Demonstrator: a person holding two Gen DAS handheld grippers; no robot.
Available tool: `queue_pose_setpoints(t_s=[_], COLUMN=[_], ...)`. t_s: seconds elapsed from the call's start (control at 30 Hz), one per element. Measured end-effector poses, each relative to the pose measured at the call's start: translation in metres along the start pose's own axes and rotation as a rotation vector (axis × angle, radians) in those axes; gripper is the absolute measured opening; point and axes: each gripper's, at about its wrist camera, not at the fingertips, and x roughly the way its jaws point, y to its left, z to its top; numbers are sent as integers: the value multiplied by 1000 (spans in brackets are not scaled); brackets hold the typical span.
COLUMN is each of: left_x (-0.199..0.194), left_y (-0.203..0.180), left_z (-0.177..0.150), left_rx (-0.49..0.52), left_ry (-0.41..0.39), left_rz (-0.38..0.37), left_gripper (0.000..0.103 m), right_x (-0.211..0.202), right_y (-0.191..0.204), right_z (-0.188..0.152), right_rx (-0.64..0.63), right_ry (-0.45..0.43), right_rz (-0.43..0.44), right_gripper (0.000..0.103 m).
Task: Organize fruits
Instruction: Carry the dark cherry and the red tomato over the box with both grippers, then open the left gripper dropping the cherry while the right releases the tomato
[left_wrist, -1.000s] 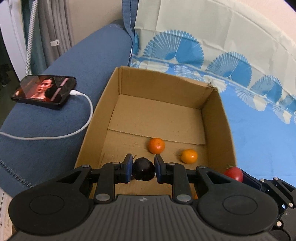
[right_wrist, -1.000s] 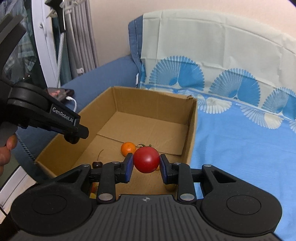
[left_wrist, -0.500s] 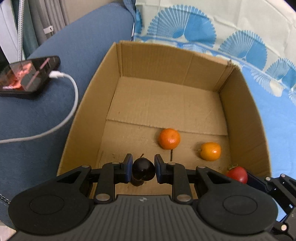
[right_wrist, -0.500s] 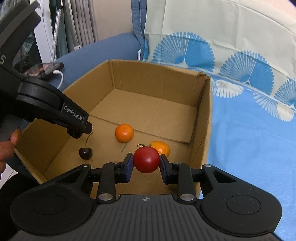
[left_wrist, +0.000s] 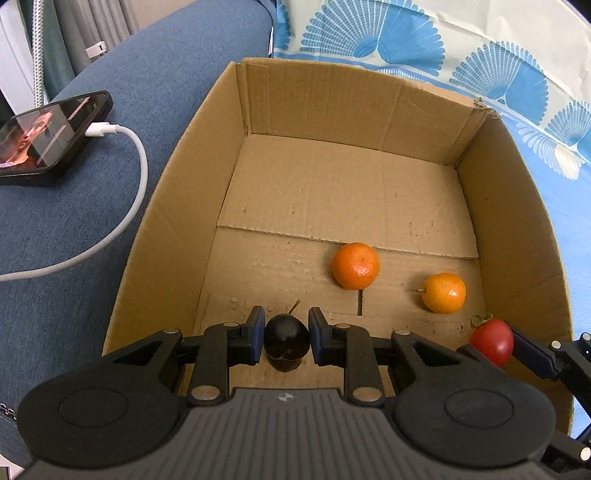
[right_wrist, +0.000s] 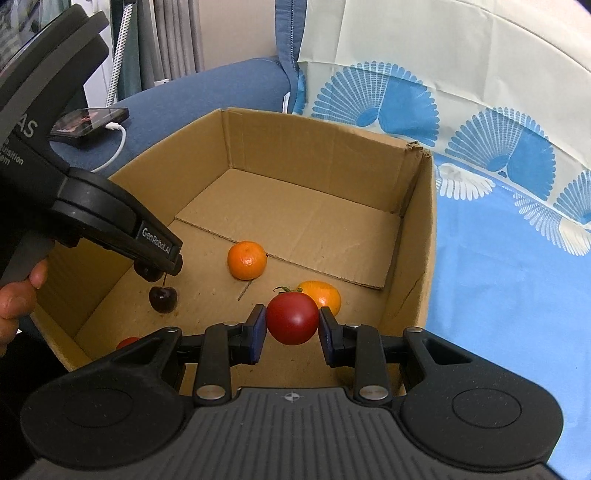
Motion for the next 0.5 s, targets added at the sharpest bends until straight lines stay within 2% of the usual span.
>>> queue_pose_setpoints(t_s=[0.17,0.2,0.23,0.27,0.3,0.37,0.5], left_x=[4,5,6,6,3,-7,-27], left_y=[0,-2,-3,-5,-6,-7,-6], left_z=[-1,-1,-1,-1,-2,-4,-11], left_rx=[4,17,36,42,39,50,51], left_ry=[9,7,10,11,1,-35,-26], left_rz=[-3,-8,-8,11,37,37,13], left_gripper=[29,41,73,91,102,103,103], right_x=[2,2,2,1,-1,-9,-30], right_y=[1,1,2,3,5,6,4], right_z=[0,1,1,2,2,3,3], right_rx=[-8,-11,-21,-33,-43,-67,-63], right_ry=[-2,-4,-4,-2,-7,-24,-19], right_rz=[-2,2,9,9,10,21,21], right_gripper=[32,34,38,53,68,82,90])
